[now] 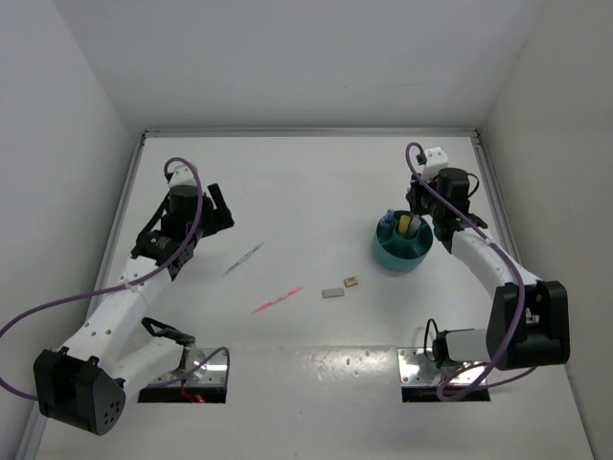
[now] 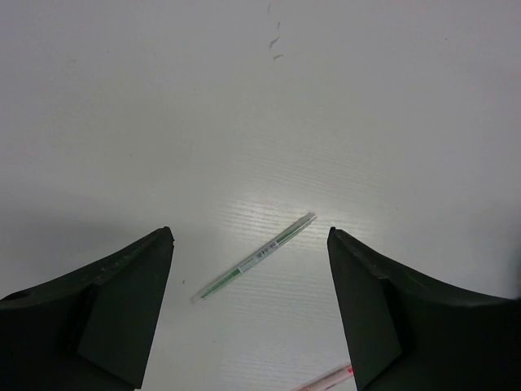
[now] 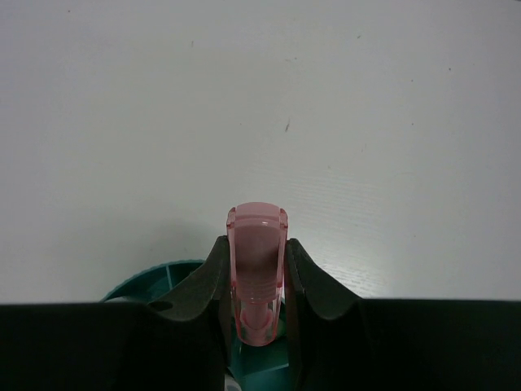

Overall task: Sort the stationery into containers
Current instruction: Place the pen in the storage box.

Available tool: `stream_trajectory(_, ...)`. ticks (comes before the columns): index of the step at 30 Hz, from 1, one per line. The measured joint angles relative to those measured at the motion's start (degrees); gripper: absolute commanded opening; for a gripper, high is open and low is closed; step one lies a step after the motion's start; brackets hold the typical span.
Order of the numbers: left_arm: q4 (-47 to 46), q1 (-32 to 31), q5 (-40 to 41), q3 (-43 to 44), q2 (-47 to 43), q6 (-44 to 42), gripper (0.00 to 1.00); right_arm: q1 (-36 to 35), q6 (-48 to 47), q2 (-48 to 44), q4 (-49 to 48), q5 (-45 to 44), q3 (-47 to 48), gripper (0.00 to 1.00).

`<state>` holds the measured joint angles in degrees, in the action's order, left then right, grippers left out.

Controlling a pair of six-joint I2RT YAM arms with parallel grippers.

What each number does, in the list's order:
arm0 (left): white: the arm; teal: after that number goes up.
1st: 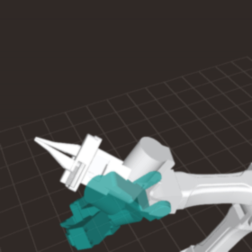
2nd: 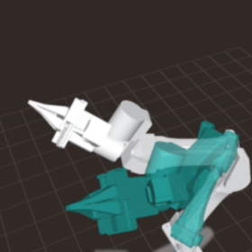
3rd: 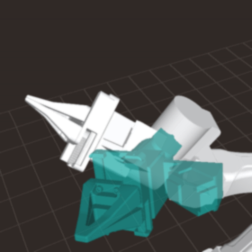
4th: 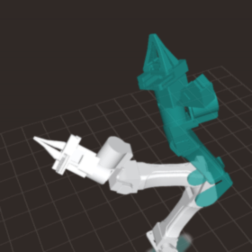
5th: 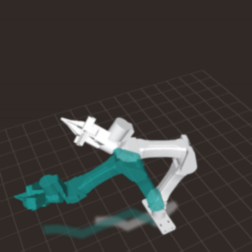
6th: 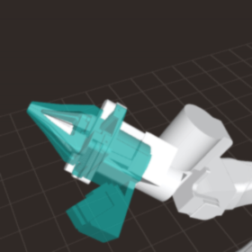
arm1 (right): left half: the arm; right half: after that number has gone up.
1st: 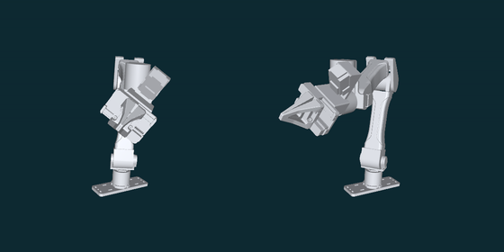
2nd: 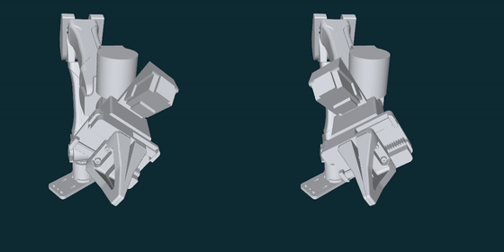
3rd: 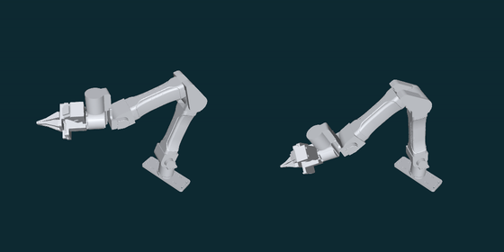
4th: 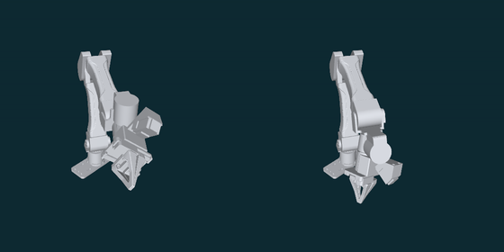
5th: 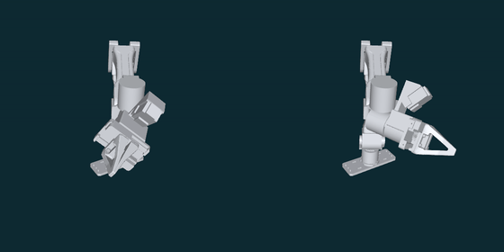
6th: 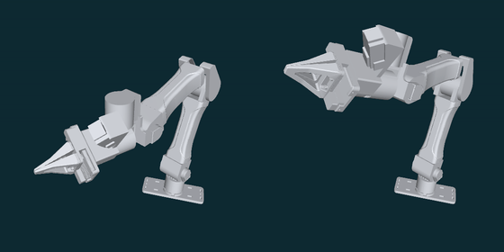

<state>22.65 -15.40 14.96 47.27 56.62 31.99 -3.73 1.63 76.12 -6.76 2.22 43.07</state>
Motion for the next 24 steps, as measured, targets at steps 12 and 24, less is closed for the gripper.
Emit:
stream_trajectory(12,0.0,0.0,-0.4,0.0,0.0,0.0,0.82,2.1,0.0,0.8,0.1,4.4,-0.7,0.0)
stream_trajectory(24,0.0,0.0,-0.5,0.0,0.0,0.0,0.82,3.5,-0.6,2.9,1.4,6.6,-1.2,0.16)
